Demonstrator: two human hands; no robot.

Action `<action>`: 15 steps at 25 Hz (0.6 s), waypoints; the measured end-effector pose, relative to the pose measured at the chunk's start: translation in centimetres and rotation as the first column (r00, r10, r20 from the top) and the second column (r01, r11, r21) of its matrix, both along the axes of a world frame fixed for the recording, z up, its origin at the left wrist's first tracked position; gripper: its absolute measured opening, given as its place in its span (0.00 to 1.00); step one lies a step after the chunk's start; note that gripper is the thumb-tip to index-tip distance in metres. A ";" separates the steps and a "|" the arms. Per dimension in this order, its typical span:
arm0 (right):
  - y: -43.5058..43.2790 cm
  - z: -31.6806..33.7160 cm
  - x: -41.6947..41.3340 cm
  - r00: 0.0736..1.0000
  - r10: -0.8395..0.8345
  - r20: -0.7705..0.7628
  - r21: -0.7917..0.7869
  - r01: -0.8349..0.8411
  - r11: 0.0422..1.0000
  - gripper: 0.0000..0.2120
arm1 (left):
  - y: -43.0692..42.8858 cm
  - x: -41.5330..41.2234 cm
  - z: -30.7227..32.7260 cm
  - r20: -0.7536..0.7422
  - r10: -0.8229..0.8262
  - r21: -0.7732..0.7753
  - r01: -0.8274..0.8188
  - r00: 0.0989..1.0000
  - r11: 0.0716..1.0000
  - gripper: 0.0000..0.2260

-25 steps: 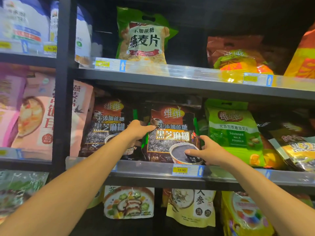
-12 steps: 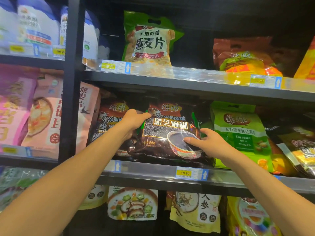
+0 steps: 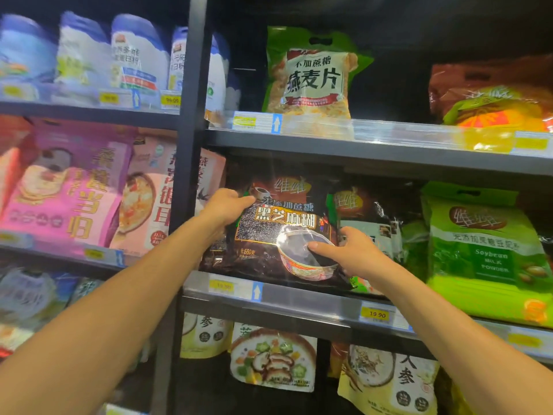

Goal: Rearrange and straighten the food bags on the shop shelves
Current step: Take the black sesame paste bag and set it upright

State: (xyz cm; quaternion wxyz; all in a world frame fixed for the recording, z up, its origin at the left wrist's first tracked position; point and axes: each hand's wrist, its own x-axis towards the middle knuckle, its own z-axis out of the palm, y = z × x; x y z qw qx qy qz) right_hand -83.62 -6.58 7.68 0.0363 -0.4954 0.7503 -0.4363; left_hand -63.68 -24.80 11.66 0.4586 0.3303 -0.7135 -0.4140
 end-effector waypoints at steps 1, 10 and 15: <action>-0.9 -0.2 0.4 1.000 -0.001 -0.002 0.008 0.001 1.000 0.35 | -0.3 0.5 -0.2 -0.013 0.019 0.023 -0.018 1.000 1.000 0.21; -2.5 -2.1 1.7 0.992 0.088 0.086 0.091 -0.096 0.991 0.29 | 0.2 0.4 -3.7 -0.094 0.155 -0.114 -0.166 0.983 0.980 0.18; -2.5 -2.1 1.6 0.986 0.142 0.084 0.079 -0.148 0.986 0.34 | 2.3 3.0 -5.4 0.149 0.140 -0.425 -0.065 0.979 0.903 0.45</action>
